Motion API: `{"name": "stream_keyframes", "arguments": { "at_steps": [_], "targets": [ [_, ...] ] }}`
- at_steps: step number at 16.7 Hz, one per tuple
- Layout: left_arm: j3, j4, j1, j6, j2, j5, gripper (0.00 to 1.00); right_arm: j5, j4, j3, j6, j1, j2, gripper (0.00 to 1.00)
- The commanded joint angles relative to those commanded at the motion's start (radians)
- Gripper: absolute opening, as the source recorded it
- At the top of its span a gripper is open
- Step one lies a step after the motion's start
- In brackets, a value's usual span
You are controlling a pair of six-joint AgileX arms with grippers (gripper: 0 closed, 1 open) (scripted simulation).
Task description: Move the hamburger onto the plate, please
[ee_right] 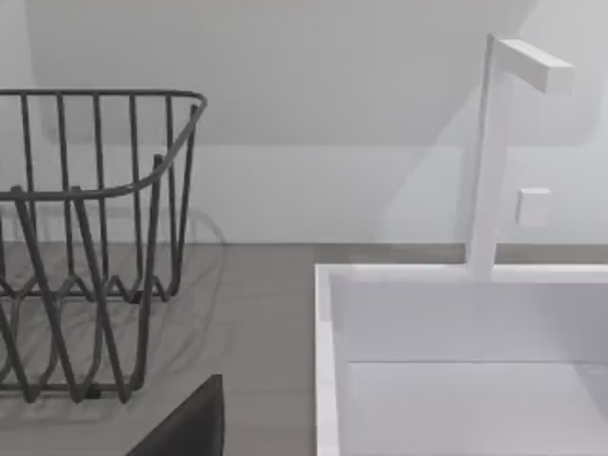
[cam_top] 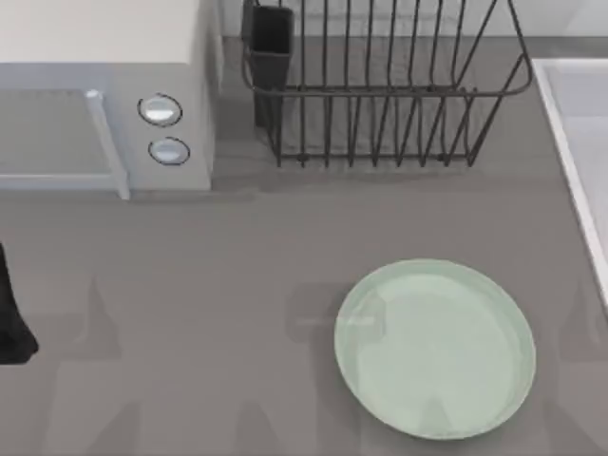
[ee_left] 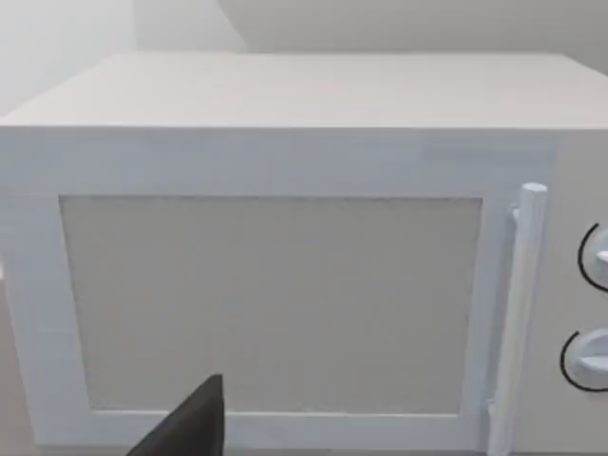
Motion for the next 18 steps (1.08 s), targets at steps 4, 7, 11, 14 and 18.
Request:
{"name": "stream_keyframes", "arguments": {
  "at_steps": [4,7,11,14,18],
  "targets": [
    [0.0,0.0,0.0,0.0,0.0,0.0,1.0,-0.001,-0.032,0.026,-0.033,-0.001,0.034,1.0],
    [0.0,0.0,0.0,0.0,0.0,0.0,1.0,-0.002,-0.143,0.112,-0.146,-0.007,0.162,1.0],
    [0.0,0.0,0.0,0.0,0.0,0.0,1.0,-0.002,-0.368,0.277,-0.373,-0.02,0.475,1.0],
    [0.0,0.0,0.0,0.0,0.0,0.0,1.0,-0.002,-0.556,0.411,-0.559,-0.031,0.746,1.0],
    [0.0,0.0,0.0,0.0,0.0,0.0,1.0,-0.002,-0.782,0.576,-0.786,-0.043,1.042,1.0]
  ]
}}
